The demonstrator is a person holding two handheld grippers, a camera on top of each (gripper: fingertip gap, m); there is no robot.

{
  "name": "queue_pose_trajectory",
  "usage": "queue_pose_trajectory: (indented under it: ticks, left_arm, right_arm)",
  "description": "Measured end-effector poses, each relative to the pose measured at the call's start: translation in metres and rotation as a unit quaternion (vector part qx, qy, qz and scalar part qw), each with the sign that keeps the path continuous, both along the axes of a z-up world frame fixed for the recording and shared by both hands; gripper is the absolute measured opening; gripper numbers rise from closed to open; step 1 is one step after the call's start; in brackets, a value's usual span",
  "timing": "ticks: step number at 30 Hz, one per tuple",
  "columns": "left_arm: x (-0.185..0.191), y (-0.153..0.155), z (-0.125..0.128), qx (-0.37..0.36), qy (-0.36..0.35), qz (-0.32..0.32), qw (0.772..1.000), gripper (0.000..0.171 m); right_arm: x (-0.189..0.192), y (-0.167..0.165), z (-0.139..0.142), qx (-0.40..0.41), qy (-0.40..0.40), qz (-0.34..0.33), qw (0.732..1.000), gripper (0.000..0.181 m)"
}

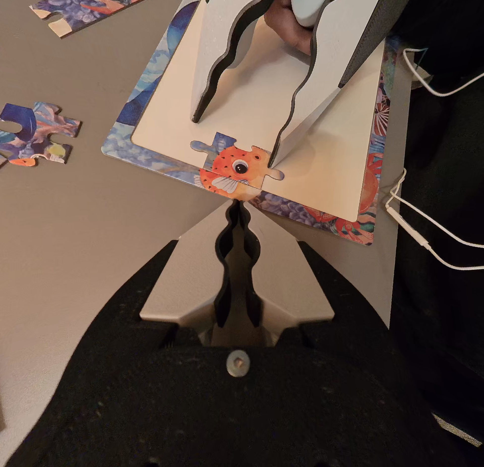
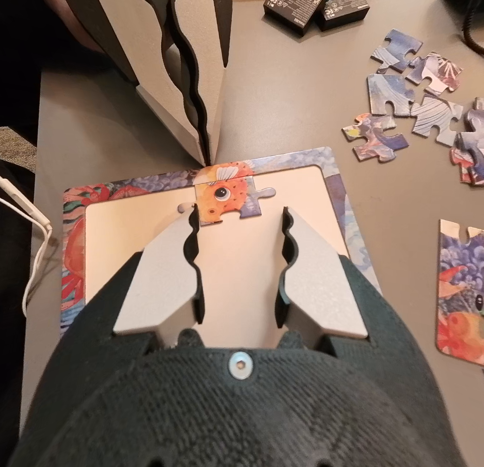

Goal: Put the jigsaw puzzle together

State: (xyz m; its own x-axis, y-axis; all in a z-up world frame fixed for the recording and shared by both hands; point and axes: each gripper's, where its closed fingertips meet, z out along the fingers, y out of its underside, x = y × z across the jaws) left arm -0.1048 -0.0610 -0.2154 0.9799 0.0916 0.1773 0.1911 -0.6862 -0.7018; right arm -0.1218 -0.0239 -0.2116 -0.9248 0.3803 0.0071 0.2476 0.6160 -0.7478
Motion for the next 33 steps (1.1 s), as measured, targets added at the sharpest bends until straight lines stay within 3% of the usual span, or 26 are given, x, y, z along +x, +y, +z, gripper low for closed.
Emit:
queue_pose_trajectory:
  ticks: [4,12,22,33]
  left_arm:
    - [0.0,0.0,0.0,0.0,0.0,0.0,1.0,0.0]
    - [0.0,-0.0001,-0.0001,0.0,0.0,0.0,1.0,0.0]
    - [0.0,0.0,0.0001,0.001,-0.005,0.0,1.0,0.0]
    - [0.0,0.0002,0.0001,0.001,-0.007,0.001,1.0,0.0]
  right_arm:
    - [-0.0071,0.0027,0.0017,0.001,0.013,-0.022,1.0,0.049]
    - [-0.0037,0.0011,0.0004,-0.002,0.002,-0.011,1.0,0.048]
    - [-0.0027,-0.0048,0.0045,-0.037,-0.059,0.018,0.997,0.06]
    - [0.0018,-0.0063,0.0033,-0.033,-0.055,0.037,0.997,0.049]
